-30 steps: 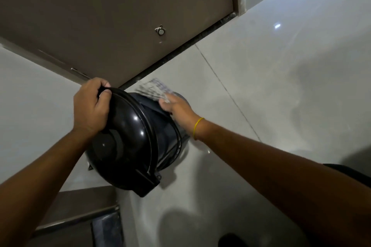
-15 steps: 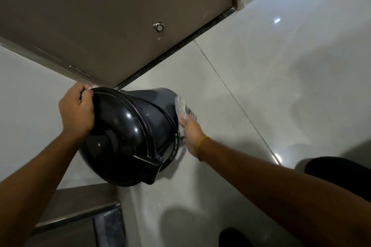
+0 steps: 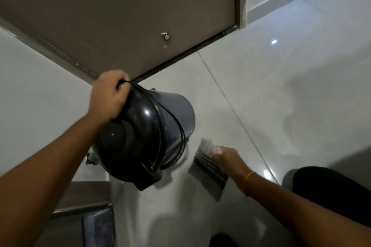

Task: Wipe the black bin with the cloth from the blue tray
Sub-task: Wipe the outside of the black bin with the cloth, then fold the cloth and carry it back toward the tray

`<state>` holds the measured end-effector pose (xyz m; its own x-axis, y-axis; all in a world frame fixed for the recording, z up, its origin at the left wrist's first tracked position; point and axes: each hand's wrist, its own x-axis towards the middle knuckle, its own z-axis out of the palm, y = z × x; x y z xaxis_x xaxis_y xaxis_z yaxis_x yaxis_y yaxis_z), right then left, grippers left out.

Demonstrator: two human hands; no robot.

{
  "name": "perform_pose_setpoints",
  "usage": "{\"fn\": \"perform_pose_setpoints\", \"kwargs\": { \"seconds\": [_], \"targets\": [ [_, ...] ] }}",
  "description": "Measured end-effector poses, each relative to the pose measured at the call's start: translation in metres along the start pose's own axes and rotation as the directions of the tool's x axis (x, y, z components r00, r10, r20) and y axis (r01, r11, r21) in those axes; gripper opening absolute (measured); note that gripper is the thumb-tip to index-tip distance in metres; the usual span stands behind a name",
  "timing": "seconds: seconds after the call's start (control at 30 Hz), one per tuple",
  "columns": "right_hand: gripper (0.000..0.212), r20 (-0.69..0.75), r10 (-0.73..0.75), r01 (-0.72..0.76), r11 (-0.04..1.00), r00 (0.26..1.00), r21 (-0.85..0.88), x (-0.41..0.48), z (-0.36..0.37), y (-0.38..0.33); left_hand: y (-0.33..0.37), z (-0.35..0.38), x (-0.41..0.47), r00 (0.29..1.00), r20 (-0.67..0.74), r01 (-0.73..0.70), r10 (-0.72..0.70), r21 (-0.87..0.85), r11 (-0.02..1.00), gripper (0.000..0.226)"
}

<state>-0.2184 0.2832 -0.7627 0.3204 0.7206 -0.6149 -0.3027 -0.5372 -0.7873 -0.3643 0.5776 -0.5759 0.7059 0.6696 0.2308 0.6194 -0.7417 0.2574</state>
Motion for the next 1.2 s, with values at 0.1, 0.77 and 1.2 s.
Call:
{"fn": "perform_pose_setpoints", "kwargs": {
  "seconds": [0.1, 0.77, 1.2],
  "targets": [
    [0.025, -0.157, -0.017, 0.021, 0.999, 0.987, 0.025, -0.006, -0.055, -0.01, 0.062, 0.007, 0.013, 0.934, 0.193, -0.312, 0.3, 0.035, 0.949, 0.034],
    [0.017, -0.02, -0.389, 0.249, 0.627, 0.921, -0.738, -0.103, -0.203, -0.219, 0.255, 0.085, 0.002, -0.067, 0.321, -0.956, 0.945, -0.291, 0.03, 0.028],
    [0.026, 0.156, -0.341, 0.274, 0.332, 0.927, -0.903, -0.116, -0.198, -0.349, 0.262, 0.026, 0.08, 0.935, 0.044, -0.275, 0.351, -0.535, 0.799, 0.072]
  ]
}}
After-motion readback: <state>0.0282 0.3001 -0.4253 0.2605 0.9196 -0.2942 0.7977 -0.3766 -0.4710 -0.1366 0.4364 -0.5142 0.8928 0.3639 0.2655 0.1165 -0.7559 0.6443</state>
